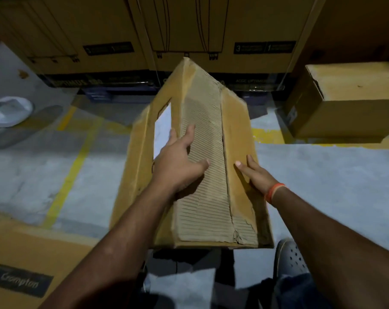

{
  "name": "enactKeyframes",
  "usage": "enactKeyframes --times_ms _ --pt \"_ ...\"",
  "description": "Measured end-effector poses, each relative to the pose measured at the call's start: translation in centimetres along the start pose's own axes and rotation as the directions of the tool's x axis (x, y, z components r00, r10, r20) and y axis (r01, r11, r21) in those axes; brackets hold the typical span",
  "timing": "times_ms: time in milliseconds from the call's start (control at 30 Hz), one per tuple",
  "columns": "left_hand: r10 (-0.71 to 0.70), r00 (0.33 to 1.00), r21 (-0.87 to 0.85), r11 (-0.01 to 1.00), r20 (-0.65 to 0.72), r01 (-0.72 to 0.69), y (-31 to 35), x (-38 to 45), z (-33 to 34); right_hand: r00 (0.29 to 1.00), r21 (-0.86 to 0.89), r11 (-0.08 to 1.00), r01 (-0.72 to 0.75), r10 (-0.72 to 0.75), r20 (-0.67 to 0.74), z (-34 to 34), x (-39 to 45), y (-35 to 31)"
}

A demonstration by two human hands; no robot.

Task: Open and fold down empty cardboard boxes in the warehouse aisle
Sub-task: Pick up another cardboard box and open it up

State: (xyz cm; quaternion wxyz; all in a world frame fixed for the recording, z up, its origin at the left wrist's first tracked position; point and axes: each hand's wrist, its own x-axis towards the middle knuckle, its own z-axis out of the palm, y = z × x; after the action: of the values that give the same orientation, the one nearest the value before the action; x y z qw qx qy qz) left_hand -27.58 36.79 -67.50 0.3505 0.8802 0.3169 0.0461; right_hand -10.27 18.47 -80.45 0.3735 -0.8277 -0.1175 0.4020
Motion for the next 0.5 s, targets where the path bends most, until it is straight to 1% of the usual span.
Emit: enactKeyframes --times_ms 33,67,100,133,167,200,233,267,333,400,433,467,500 --pt "0.028 0.999 -0.034 0.999 0.029 -0.027 0.4 0.1 0.5 1.0 -0.06 0.998 0.011 -0.01 0.018 0.7 -0.2 -0.7" --pt "0.026 0.995 -0.096 0.995 0.091 -0.017 0.4 0.2 1.5 0.998 -0.092 0.994 0.061 -0.058 0.028 1.4 -0.3 -1.6" --pt "0.0 0.985 -0.132 0.991 0.175 0.024 0.0 0.4 2.9 0.993 -0.101 0.988 0.12 -0.12 0.001 2.0 -1.0 -2.6" --pt "-0.031 0.967 -0.116 0.991 0.252 0.062 -0.8 0.6 4.6 0.984 -0.074 0.984 0.163 -0.167 -0.053 2.5 -1.4 -3.4" --pt "-0.061 0.949 -0.054 0.995 0.31 0.081 -1.5 0.8 6.2 0.974 -0.077 0.981 0.18 -0.188 -0.125 2.7 -1.7 -4.0" --pt "-0.087 0.933 0.028 0.996 0.35 0.083 -2.4 1.2 7.6 0.963 -0.134 0.973 0.187 -0.209 -0.17 2.7 -1.7 -4.1" --pt "-0.107 0.923 0.116 0.991 0.37 0.069 -3.2 1.6 8.6 0.954 -0.249 0.947 0.2 -0.246 -0.169 2.5 -2.0 -3.9" --pt "-0.114 0.922 0.188 0.981 0.37 0.046 -4.0 1.8 9.3 0.952 -0.388 0.898 0.209 -0.278 -0.13 2.3 -1.9 -3.1" --pt "-0.119 0.95 0.265 0.963 0.29 0.04 -5.0 2.3 9.9 0.962 -0.605 0.769 0.207 -0.271 -0.016 2.2 -2.0 -1.7" --pt "-0.18 0.971 0.27 0.954 0.156 0.133 -5.6 2.6 9.6 0.97 -0.728 0.658 0.193 -0.242 0.038 2.7 -1.9 -1.2" --pt "-0.232 0.967 0.258 0.945 0.104 0.199 -6.1 2.7 9.4 0.971 -0.76 0.622 0.192 -0.231 0.056 3.1 -1.7 -1.2" --pt "-0.297 0.951 0.232 0.934 0.087 0.271 -6.6 2.8 9.2 0.974 -0.779 0.599 0.186 -0.22 0.063 3.4 -1.5 -1.2" --pt "-0.354 0.929 0.181 0.926 0.105 0.333 -7.2 2.8 9.0 0.977 -0.796 0.581 0.171 -0.203 0.061 3.7 -1.3 -1.3"
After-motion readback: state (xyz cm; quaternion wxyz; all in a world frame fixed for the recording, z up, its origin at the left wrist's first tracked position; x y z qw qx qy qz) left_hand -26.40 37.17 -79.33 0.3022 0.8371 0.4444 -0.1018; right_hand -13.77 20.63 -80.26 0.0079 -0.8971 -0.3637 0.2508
